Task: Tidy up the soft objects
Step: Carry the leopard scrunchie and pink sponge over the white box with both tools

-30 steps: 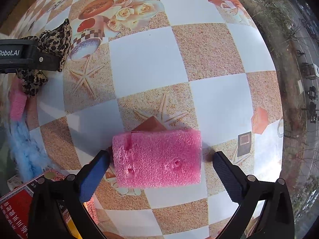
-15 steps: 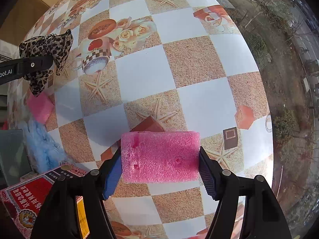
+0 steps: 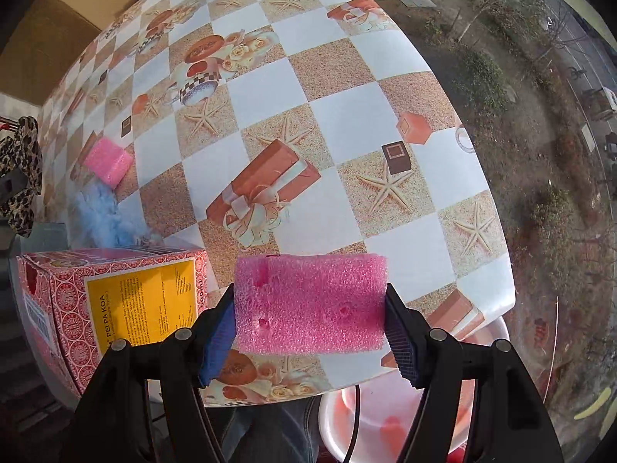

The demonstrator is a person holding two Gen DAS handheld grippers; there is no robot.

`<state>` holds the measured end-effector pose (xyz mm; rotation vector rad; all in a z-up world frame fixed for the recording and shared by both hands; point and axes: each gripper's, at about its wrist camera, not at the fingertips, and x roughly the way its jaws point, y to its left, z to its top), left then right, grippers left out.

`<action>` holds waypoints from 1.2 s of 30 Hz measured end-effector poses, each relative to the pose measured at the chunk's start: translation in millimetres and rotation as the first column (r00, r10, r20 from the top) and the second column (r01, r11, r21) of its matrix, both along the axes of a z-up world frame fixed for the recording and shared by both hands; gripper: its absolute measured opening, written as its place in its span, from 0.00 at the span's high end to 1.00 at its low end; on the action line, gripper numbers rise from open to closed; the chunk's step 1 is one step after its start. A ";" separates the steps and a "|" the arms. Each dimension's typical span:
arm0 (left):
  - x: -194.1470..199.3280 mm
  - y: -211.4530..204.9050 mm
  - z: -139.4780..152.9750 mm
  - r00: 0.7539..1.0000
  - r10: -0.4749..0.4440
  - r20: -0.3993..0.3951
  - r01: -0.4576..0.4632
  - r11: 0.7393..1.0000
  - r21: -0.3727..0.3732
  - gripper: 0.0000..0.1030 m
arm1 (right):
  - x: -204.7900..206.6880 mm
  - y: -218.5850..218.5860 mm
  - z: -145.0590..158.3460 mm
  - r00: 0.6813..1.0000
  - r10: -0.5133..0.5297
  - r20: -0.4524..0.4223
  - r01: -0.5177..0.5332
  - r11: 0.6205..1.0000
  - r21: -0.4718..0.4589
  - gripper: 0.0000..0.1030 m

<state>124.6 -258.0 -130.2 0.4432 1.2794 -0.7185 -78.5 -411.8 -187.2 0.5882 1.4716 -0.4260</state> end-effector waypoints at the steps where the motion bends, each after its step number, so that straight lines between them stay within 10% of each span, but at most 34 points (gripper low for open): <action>1: -7.4 8.1 3.6 1.000 -0.003 -0.003 0.003 1.000 -0.007 0.70 | -1.9 5.3 2.0 1.000 0.002 -0.003 -0.002 1.000 0.001 0.31; 15: -85.7 116.8 29.3 0.999 -0.032 -0.032 0.030 0.998 -0.057 0.70 | -35.7 90.6 20.9 0.999 0.039 -0.018 -0.038 0.999 0.027 0.31; 36: -88.1 232.8 48.9 0.988 0.149 0.038 -0.145 0.985 -0.089 0.70 | 37.2 197.2 99.1 0.927 0.345 0.149 -0.320 0.932 -0.169 0.31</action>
